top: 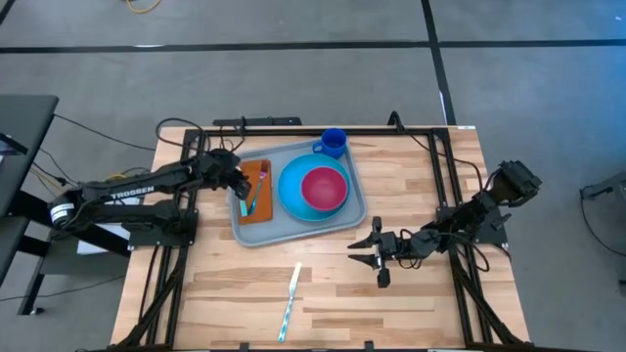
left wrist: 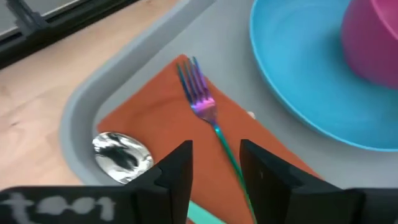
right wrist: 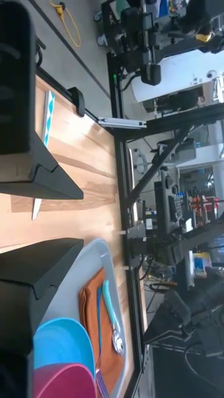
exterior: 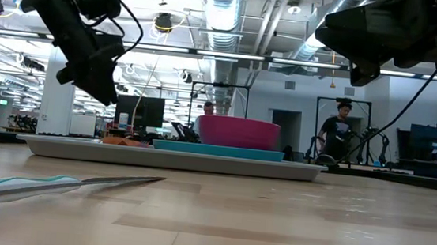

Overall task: Set up tray
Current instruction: Put the purple fork on the brown napkin on the gray tray

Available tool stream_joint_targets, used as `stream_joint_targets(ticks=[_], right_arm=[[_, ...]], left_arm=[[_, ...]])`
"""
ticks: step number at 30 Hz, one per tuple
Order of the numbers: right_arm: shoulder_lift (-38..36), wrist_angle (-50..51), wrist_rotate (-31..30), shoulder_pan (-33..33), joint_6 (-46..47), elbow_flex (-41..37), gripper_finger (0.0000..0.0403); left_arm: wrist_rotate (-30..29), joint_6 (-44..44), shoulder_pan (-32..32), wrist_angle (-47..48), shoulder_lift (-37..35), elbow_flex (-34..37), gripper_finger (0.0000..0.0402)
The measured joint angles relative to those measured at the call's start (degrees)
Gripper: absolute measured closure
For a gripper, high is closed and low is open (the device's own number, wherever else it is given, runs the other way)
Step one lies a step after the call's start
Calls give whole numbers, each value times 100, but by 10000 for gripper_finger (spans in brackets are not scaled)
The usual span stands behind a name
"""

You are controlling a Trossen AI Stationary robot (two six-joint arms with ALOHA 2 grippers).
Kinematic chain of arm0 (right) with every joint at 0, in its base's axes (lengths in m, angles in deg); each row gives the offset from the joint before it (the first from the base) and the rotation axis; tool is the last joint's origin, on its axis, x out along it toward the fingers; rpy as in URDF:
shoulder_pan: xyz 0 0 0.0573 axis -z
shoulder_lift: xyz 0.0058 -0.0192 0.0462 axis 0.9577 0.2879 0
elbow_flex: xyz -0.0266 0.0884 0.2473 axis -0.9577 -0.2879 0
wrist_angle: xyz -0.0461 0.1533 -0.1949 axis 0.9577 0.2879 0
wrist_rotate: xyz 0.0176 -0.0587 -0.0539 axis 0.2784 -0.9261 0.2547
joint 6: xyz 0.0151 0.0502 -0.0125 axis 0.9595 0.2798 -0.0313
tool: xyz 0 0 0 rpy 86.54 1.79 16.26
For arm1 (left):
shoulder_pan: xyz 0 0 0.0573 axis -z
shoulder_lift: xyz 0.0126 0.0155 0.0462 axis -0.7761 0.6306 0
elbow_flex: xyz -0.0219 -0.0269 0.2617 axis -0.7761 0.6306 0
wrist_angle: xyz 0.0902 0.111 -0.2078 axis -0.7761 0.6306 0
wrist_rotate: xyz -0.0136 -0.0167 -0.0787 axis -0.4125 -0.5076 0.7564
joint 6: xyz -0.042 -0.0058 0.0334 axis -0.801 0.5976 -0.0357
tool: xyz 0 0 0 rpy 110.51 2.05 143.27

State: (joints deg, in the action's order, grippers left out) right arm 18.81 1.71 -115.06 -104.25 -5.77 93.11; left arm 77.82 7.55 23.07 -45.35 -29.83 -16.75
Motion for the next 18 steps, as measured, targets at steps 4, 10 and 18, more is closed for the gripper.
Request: stream_joint_targets(ticks=[4,10,18], right_arm=[[0,0,0,0,0,0,298],[0,14,1,0,0,1,298],[0,32,2,0,-4,0,298]], left_arm=[[-84,-225,232,-1,0,0,287],[-555,-511,697,-614,538,293,290],[-924,-704,901,-1852,1978,426,291]])
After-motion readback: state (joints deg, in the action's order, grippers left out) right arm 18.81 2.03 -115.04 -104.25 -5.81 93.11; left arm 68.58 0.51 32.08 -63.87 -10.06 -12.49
